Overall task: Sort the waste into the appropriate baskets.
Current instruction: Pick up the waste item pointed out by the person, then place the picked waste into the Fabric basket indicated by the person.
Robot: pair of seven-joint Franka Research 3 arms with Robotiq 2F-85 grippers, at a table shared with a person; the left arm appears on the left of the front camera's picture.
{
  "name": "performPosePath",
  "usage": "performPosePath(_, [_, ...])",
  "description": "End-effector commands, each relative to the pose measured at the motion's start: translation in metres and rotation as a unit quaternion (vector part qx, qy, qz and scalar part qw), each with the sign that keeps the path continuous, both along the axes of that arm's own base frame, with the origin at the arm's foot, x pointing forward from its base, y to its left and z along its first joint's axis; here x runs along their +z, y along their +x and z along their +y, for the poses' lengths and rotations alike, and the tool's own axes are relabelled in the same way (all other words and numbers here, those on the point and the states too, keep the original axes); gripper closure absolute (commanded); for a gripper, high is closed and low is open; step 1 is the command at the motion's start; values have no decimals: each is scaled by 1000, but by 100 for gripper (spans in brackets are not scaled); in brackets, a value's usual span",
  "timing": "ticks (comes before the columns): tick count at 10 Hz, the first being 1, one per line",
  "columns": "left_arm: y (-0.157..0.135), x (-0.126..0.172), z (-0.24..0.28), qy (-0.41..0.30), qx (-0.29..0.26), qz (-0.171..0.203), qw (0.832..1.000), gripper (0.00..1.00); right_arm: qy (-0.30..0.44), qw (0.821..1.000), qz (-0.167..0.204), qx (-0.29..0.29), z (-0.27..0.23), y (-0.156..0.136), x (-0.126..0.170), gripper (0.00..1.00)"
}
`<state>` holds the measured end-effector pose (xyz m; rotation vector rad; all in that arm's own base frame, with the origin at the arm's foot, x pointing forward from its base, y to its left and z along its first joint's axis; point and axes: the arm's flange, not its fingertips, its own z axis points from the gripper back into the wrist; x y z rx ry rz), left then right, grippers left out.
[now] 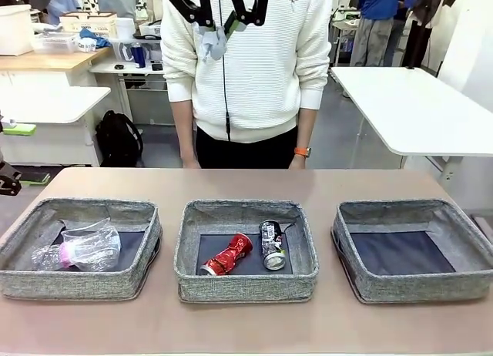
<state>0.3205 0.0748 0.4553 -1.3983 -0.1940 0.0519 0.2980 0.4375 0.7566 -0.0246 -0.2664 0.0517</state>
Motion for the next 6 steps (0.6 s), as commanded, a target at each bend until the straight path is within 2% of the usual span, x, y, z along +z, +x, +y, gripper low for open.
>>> performPosePath(1, [0, 2, -2, -11, 1, -13, 1000, 0, 2, 1000, 8, 5, -4, -3, 1, 93])
performPosePath(6, [0, 2, -2, -11, 1, -13, 1000, 0, 2, 1000, 8, 5, -4, -3, 1, 93])
